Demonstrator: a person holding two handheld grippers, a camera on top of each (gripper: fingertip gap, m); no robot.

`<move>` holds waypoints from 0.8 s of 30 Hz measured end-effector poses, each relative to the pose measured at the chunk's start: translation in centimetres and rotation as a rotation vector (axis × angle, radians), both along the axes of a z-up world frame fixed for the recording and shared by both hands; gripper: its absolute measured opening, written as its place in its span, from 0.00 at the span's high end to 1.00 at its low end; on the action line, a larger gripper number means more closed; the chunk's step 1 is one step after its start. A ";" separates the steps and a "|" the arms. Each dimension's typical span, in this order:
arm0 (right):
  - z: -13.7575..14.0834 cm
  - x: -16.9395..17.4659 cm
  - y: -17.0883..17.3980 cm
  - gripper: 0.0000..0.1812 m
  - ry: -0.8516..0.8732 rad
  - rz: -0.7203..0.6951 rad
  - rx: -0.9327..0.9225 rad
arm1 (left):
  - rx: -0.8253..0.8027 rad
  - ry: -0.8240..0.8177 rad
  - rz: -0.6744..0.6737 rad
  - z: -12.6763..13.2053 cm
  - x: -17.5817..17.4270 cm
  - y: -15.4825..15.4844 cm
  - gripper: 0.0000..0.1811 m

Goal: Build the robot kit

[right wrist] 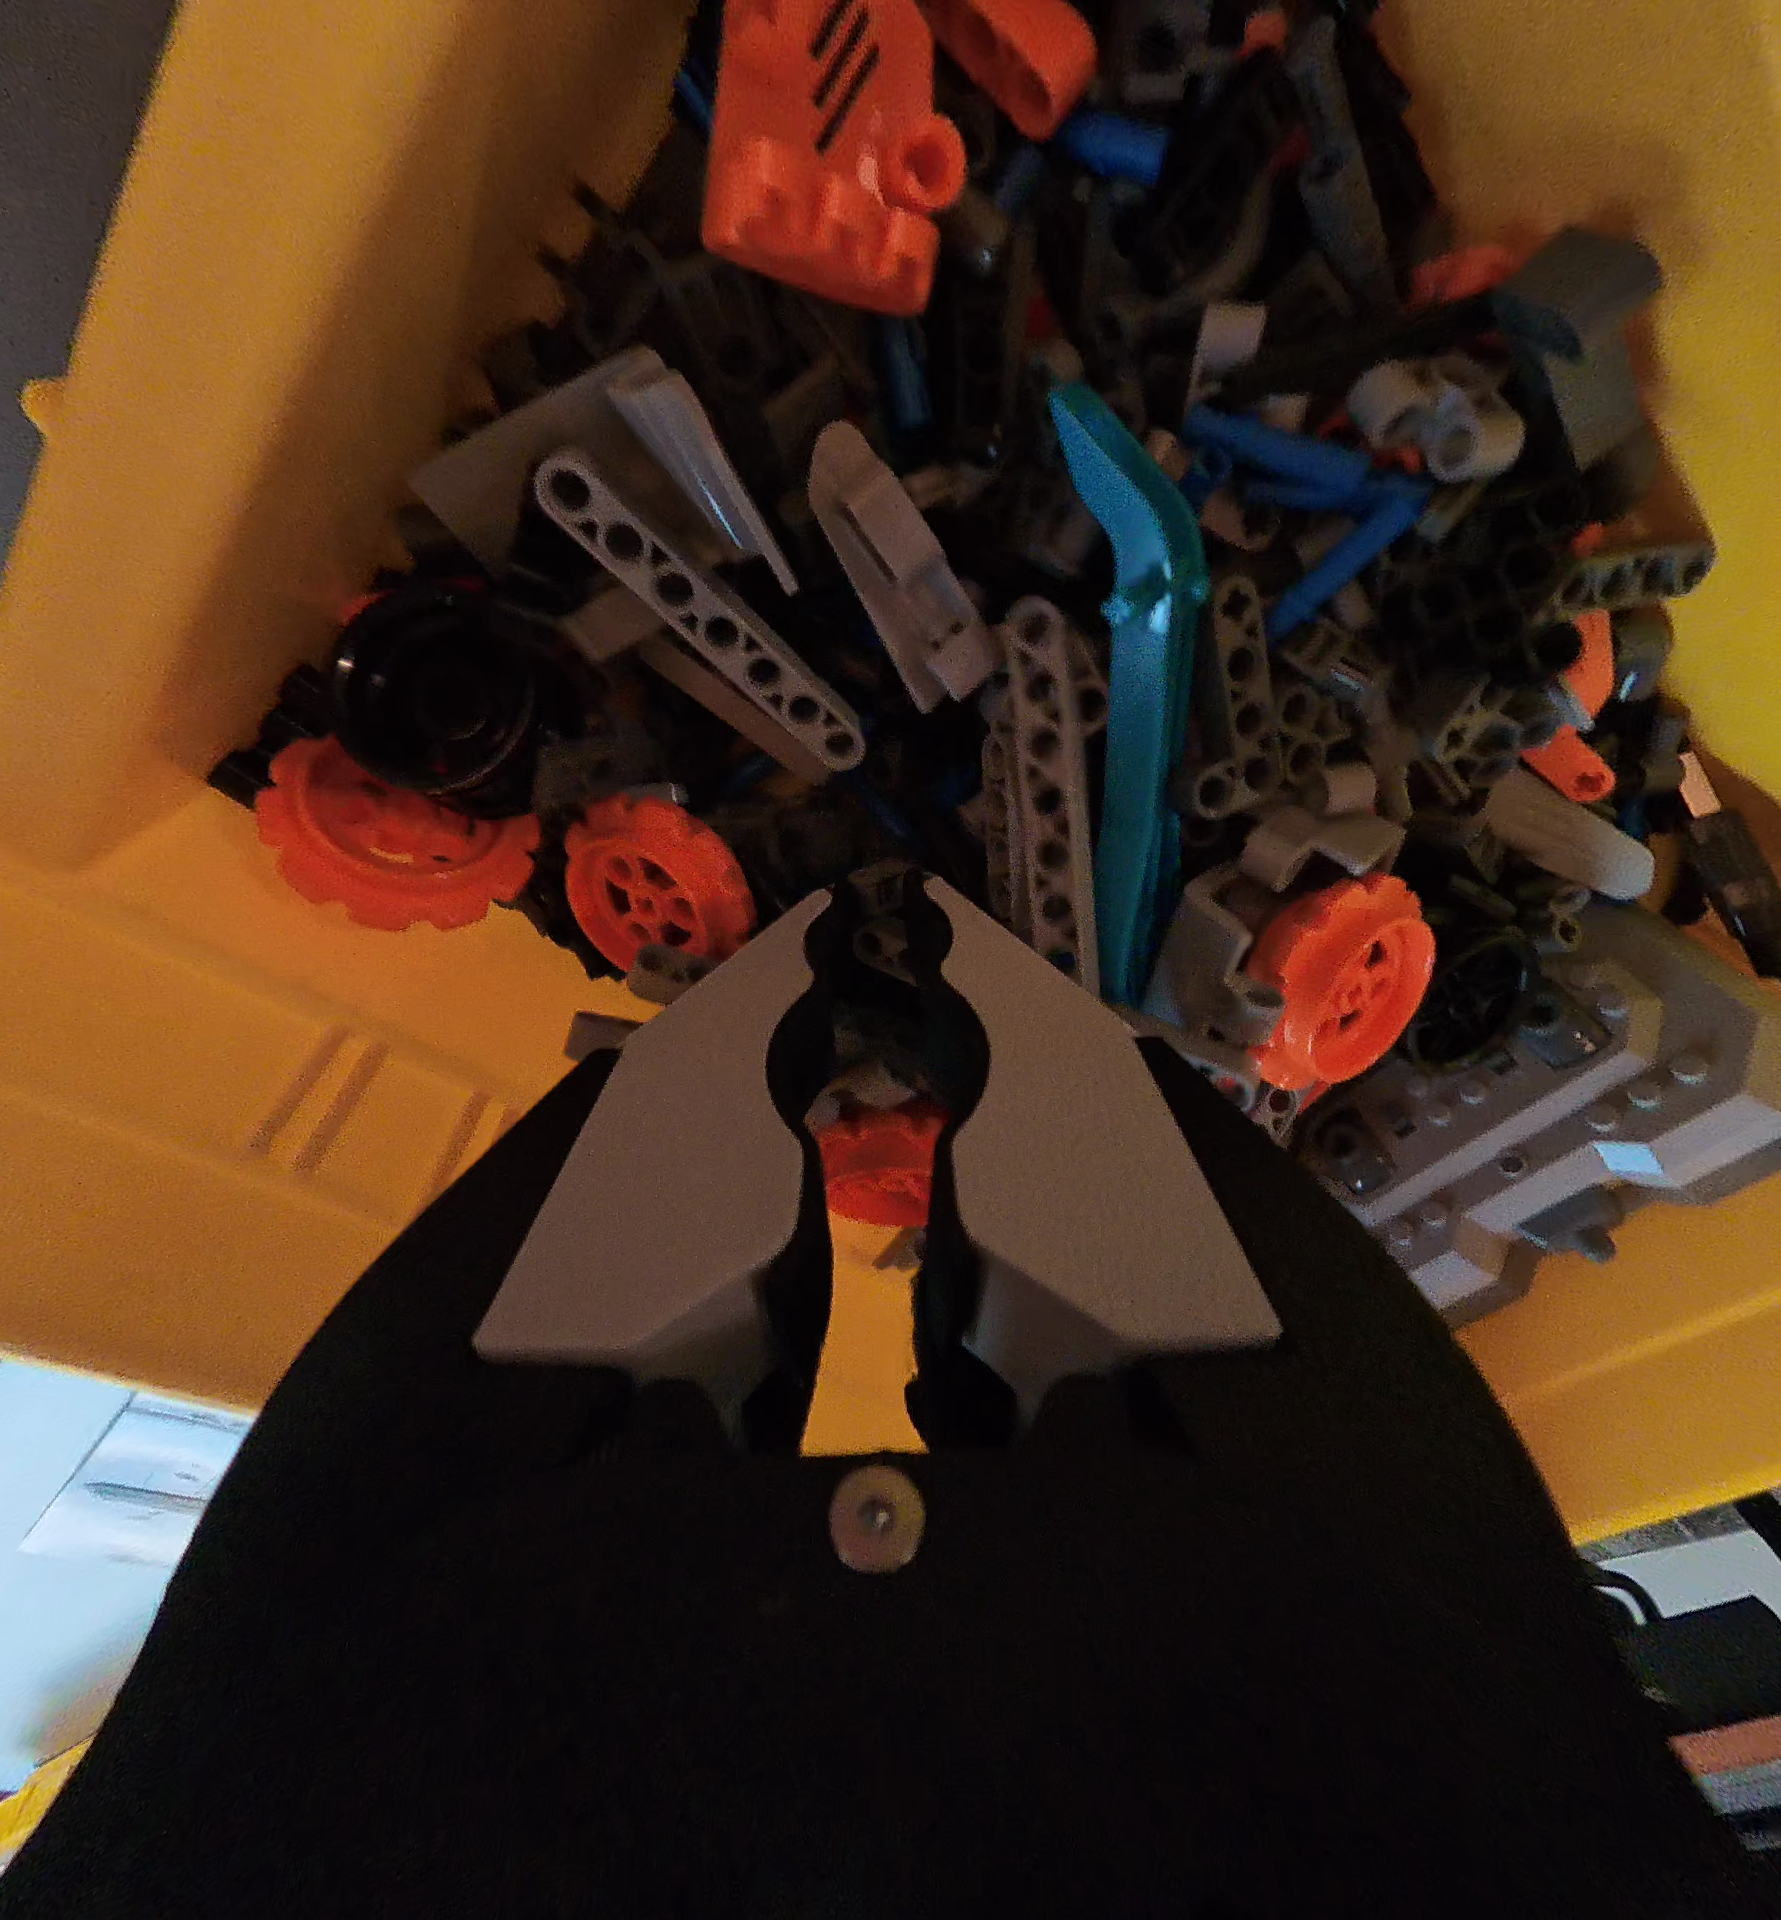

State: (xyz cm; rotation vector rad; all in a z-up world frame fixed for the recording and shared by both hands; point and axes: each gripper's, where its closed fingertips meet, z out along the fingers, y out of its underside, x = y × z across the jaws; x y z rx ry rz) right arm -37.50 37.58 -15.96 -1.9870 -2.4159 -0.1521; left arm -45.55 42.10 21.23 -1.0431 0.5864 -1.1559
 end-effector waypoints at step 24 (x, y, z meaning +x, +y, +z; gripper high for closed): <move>-0.8 -0.3 -4.6 0.83 0.001 0.063 -0.226 | 0.006 -0.010 -0.009 0.1 -0.1 -0.2 1.00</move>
